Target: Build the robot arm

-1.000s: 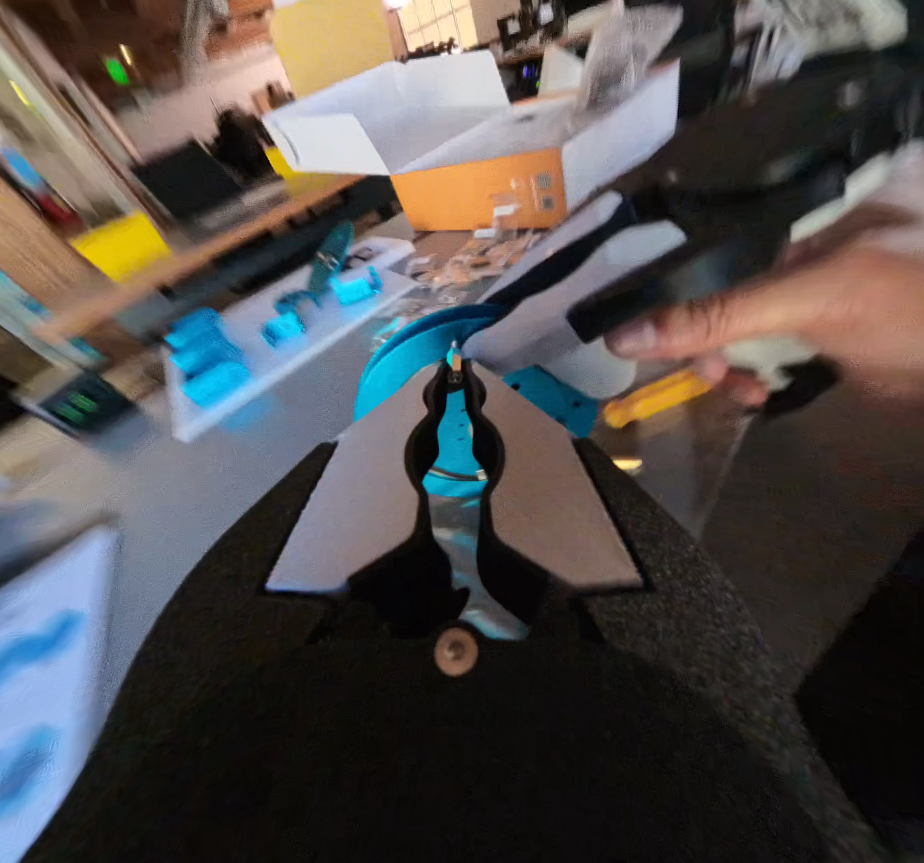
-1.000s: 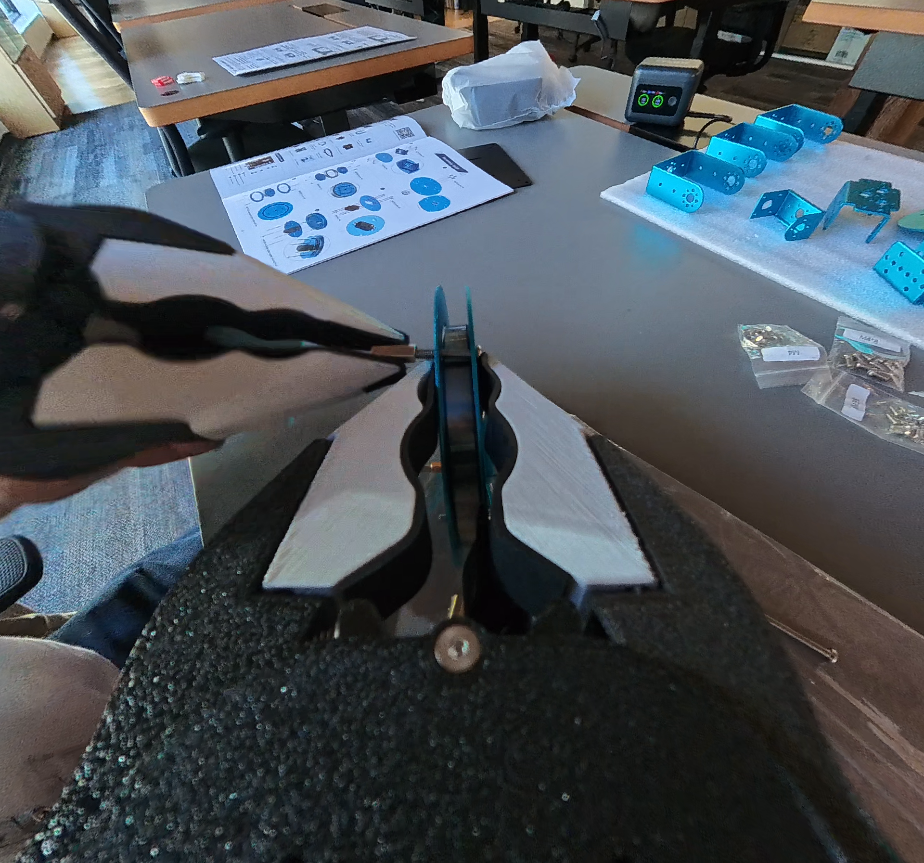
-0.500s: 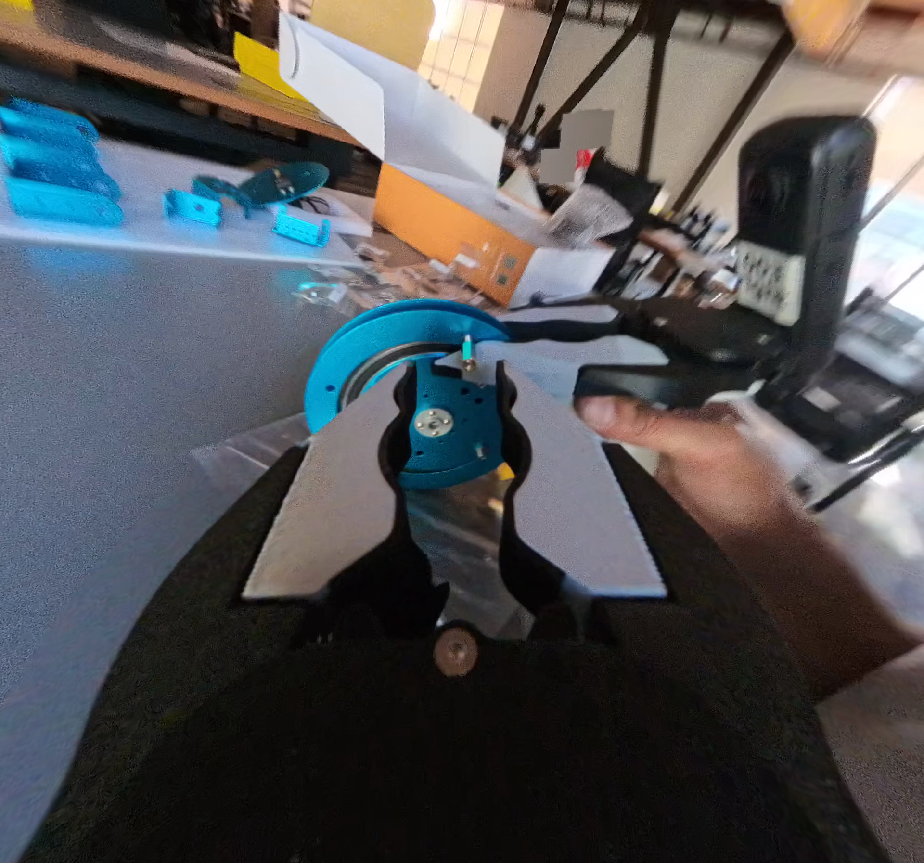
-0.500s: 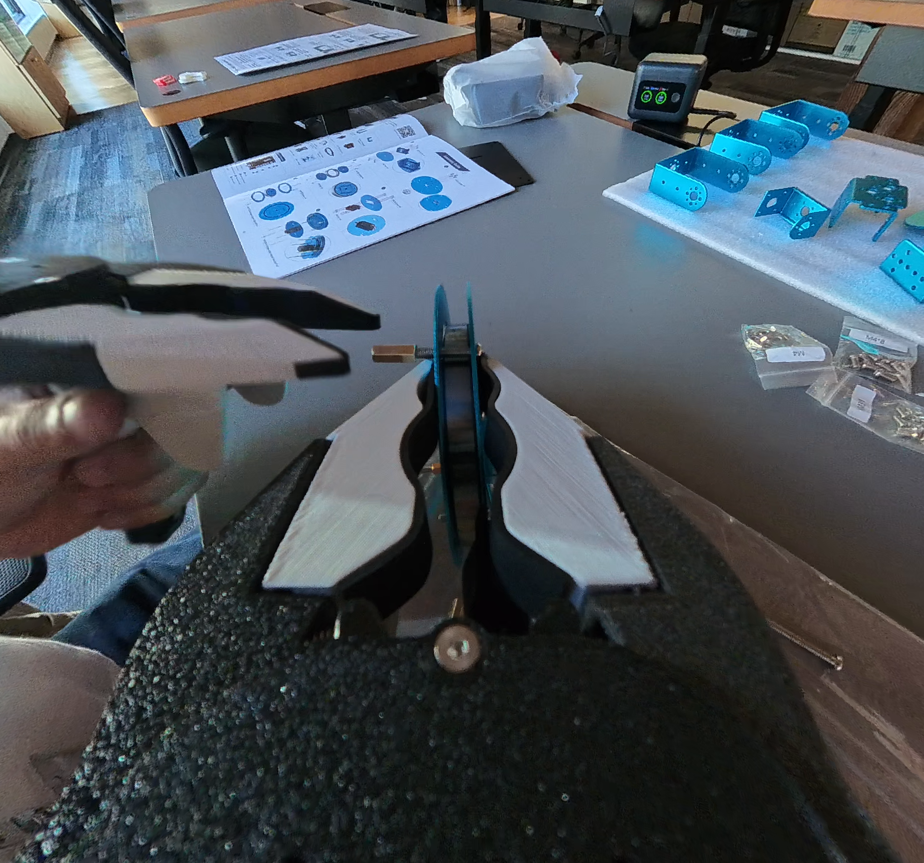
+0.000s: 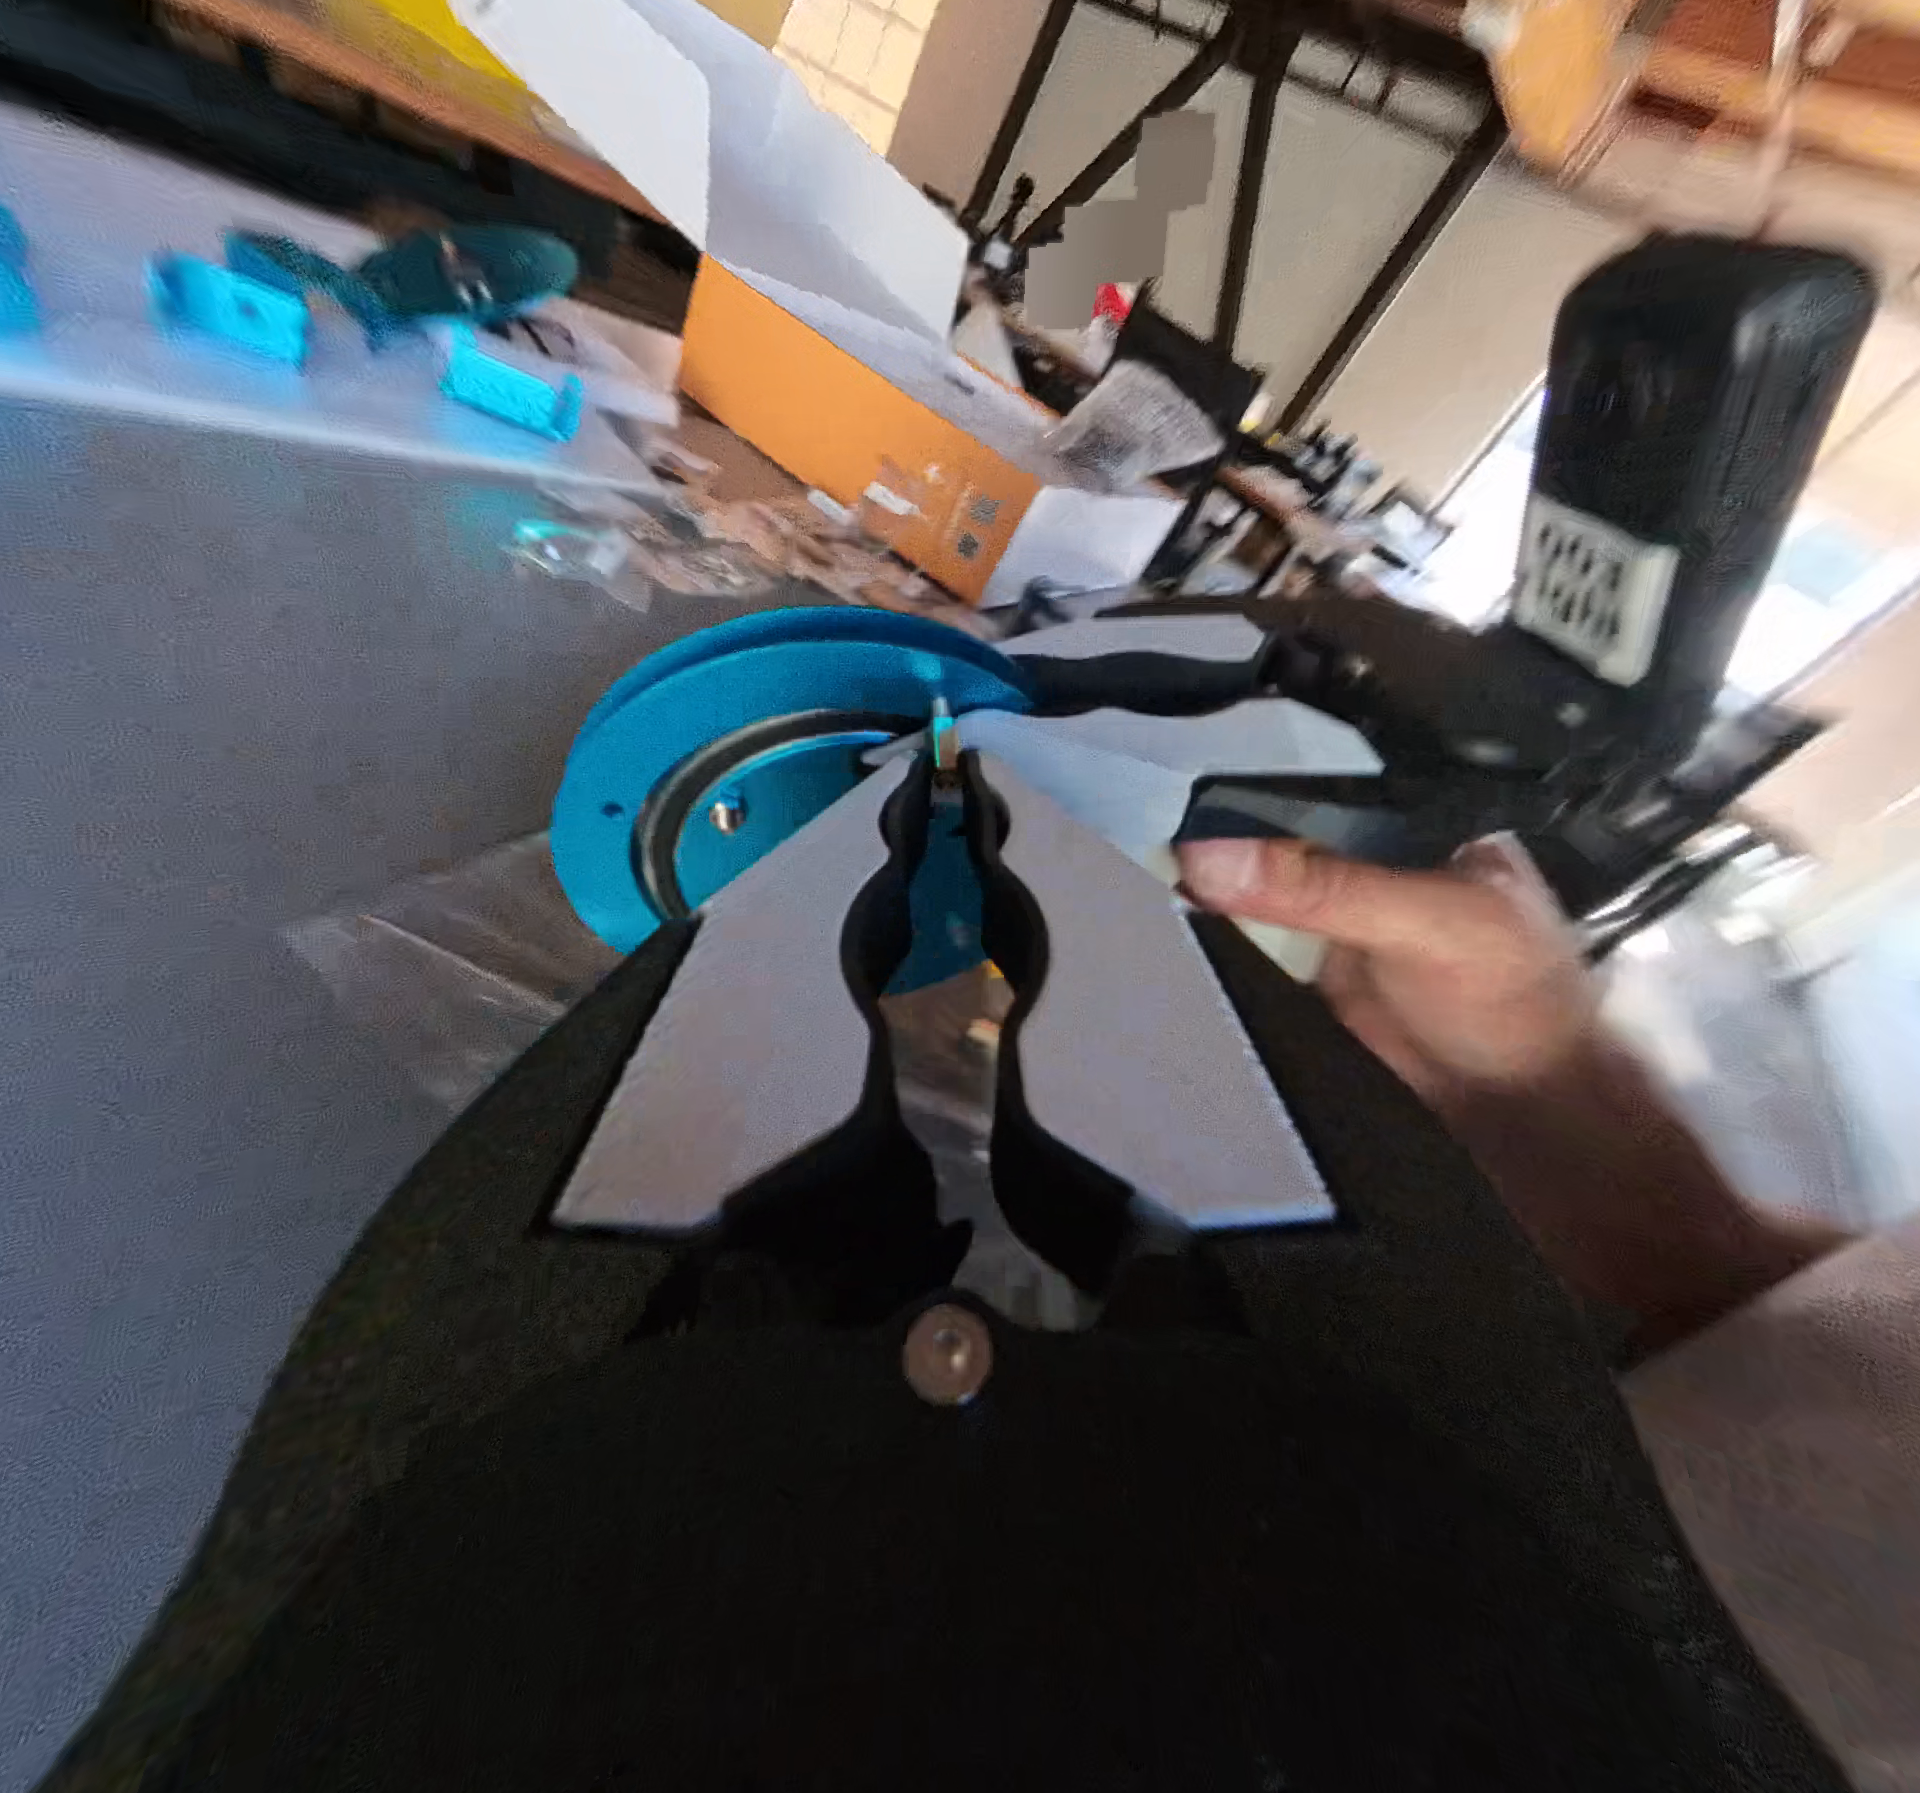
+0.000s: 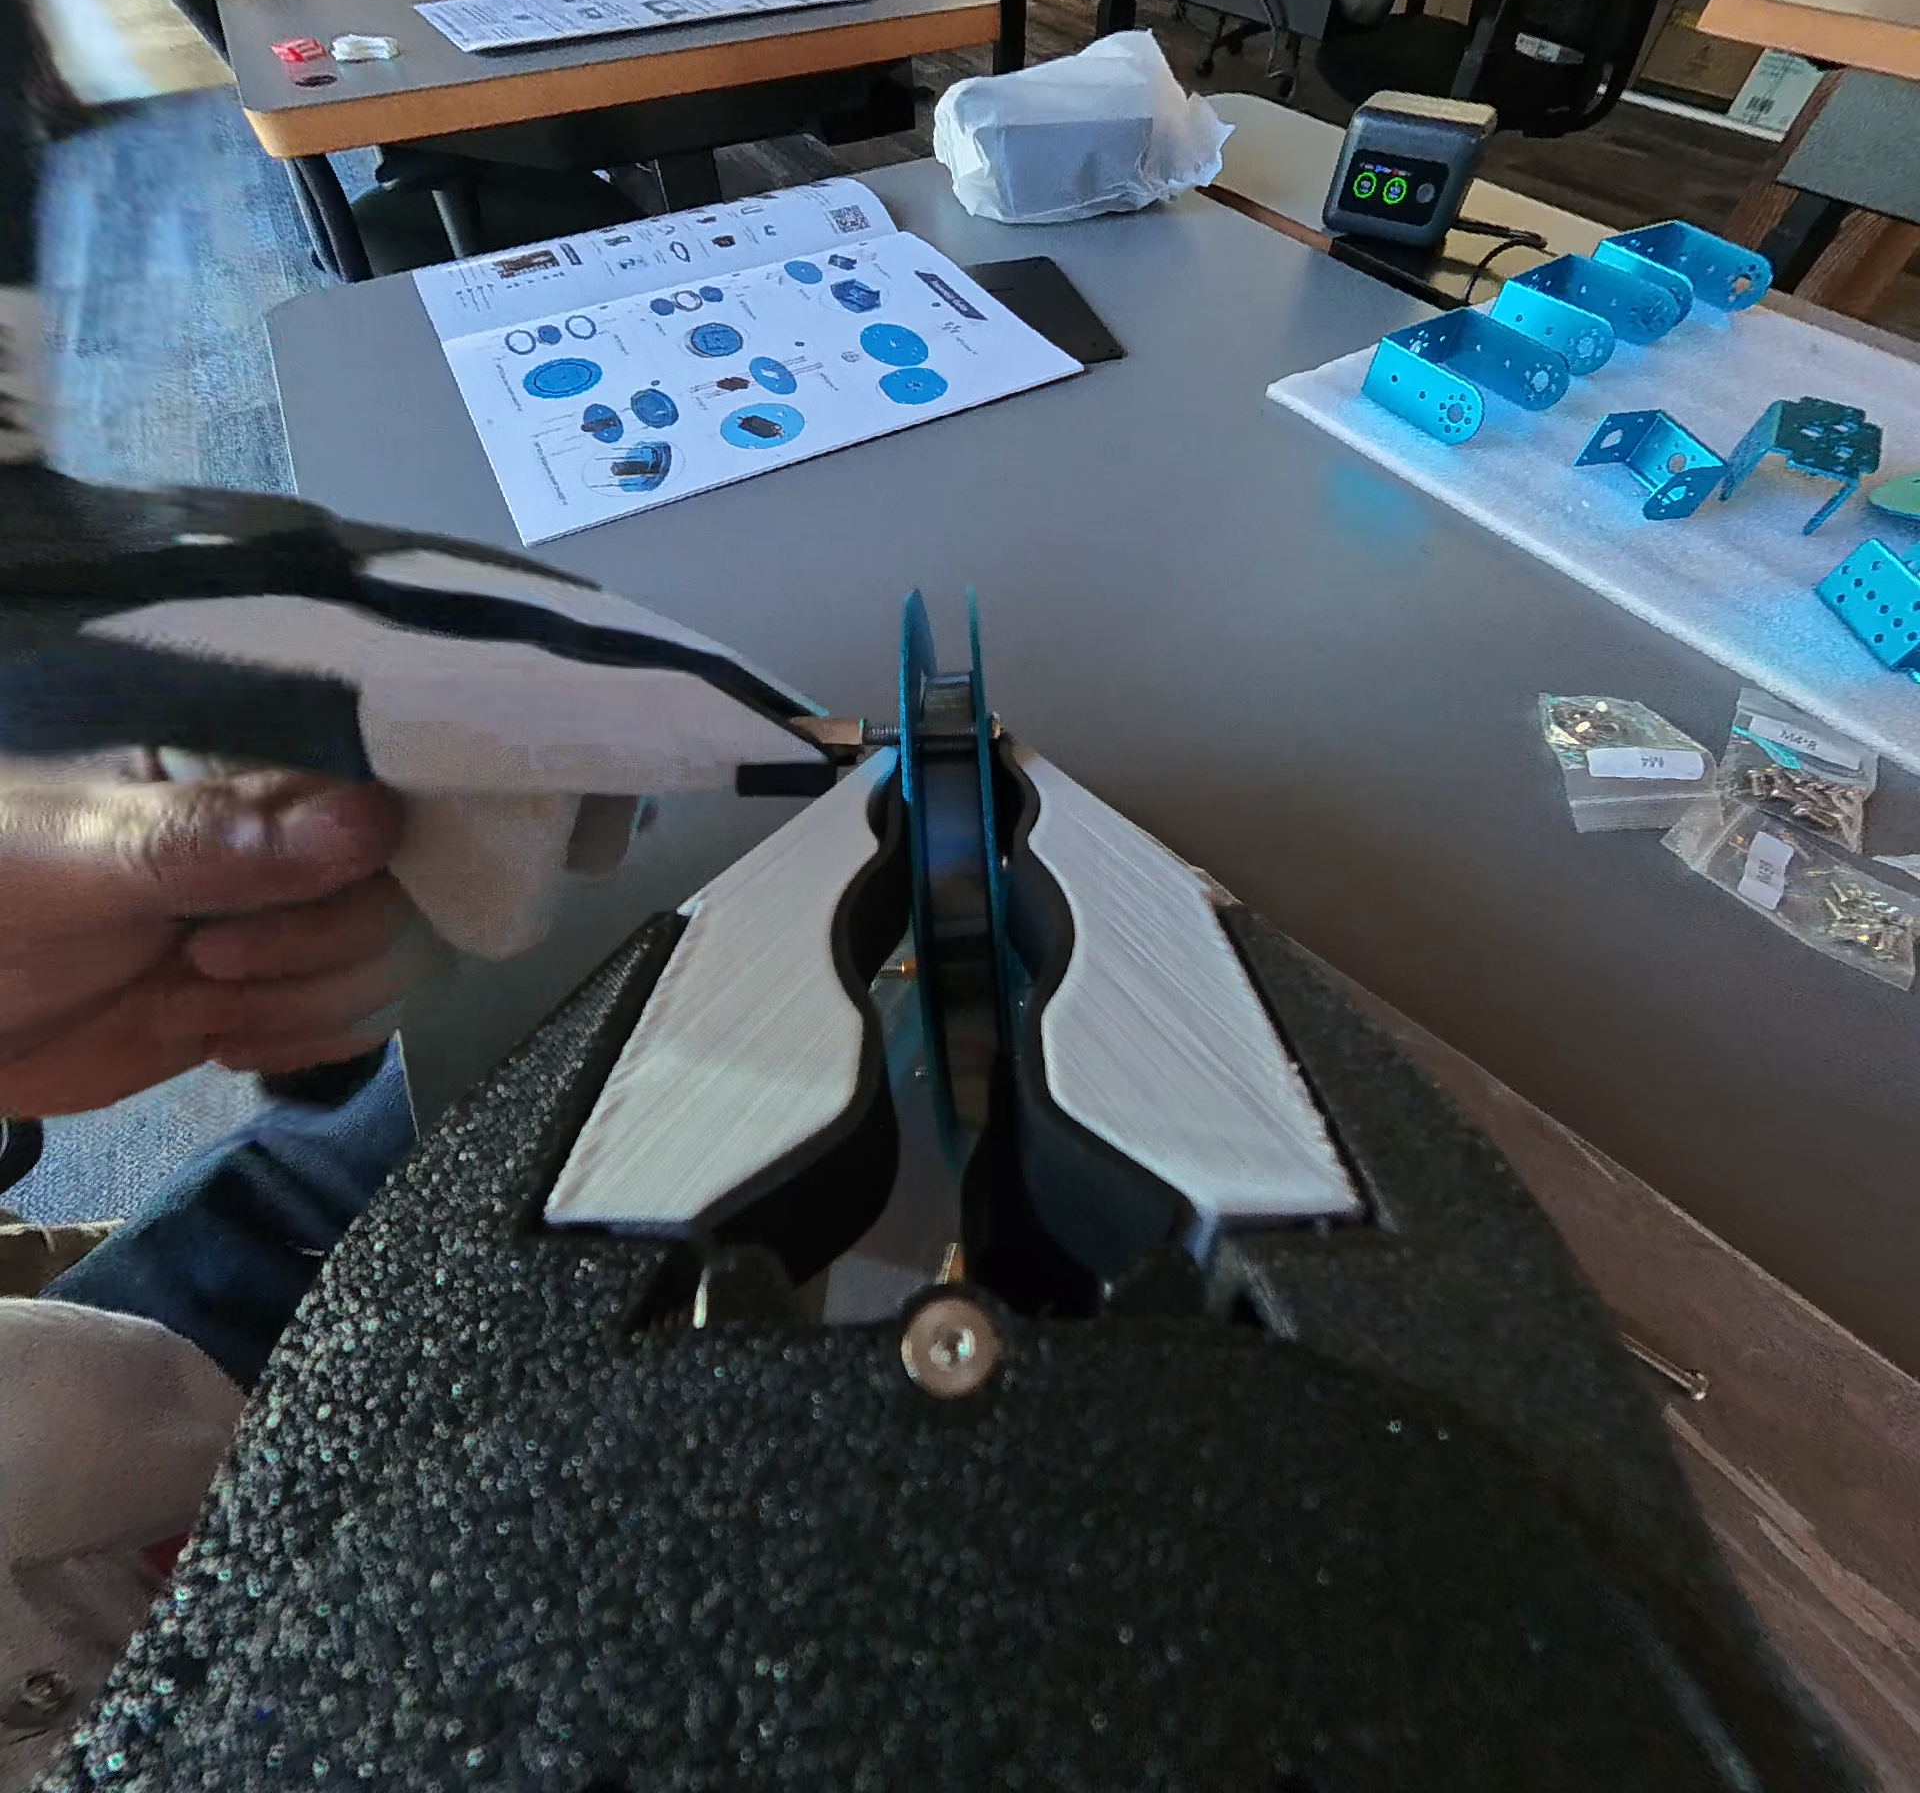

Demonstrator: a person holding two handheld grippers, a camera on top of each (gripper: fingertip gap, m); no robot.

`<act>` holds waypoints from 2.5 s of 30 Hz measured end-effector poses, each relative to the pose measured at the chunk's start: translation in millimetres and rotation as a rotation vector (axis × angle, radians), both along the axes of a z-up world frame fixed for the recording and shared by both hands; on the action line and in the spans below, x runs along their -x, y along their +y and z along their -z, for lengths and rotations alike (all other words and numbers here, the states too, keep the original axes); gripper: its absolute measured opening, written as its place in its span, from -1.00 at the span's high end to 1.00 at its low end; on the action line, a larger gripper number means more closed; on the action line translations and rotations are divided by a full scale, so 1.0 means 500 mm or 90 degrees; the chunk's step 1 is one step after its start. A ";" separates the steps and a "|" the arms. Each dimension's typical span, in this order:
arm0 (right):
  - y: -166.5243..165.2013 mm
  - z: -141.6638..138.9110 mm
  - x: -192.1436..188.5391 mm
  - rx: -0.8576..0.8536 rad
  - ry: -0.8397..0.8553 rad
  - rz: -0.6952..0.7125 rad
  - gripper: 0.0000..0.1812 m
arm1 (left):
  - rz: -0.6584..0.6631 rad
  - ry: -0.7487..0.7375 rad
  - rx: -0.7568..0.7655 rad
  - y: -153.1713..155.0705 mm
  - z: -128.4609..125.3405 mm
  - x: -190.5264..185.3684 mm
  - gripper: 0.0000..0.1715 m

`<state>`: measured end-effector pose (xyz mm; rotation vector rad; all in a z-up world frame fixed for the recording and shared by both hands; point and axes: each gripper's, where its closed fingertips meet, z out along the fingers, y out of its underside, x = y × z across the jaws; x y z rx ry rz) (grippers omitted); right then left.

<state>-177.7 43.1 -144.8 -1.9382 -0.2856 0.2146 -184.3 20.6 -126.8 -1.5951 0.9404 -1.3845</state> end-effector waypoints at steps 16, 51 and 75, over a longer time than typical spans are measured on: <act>0.003 0.001 -0.005 0.016 0.015 0.011 0.85 | -0.047 -0.009 -0.100 0.014 -0.028 0.030 0.84; 0.010 0.000 -0.002 0.016 0.006 0.007 0.85 | 0.036 -0.119 0.227 0.013 -0.015 0.009 0.83; 0.010 0.001 -0.008 0.013 0.020 0.006 0.85 | 0.006 -0.054 0.060 0.018 -0.004 0.032 0.73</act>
